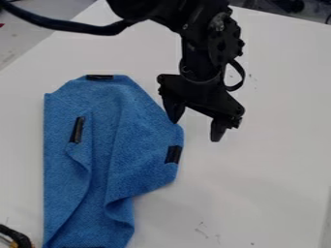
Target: Unfold the cloth from top right to bottom left
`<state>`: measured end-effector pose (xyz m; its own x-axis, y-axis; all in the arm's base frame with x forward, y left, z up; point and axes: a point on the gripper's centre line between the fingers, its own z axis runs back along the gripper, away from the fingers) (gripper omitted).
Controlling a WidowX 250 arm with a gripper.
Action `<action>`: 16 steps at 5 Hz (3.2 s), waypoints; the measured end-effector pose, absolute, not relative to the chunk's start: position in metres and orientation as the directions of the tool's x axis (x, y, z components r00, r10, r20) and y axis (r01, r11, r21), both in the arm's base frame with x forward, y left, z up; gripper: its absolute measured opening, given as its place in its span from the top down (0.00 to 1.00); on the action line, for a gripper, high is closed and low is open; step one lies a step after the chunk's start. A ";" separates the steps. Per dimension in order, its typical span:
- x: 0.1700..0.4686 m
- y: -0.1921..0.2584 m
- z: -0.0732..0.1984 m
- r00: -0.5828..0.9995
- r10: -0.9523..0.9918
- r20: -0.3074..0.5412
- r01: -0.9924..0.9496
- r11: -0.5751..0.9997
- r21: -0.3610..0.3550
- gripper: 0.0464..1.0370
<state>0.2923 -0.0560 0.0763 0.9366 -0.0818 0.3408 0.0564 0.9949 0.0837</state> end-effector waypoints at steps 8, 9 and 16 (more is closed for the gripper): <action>0.256 0.127 0.021 0.969 0.026 0.245 -0.044 0.996 0.071 0.04; 0.257 0.128 0.015 0.969 0.025 0.244 -0.040 0.998 0.056 0.09; 0.237 0.175 0.049 0.936 0.112 0.333 -0.165 0.977 0.136 0.97</action>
<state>0.2367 0.1753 0.0490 0.9361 0.1117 0.3334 -0.1651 0.9768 0.1363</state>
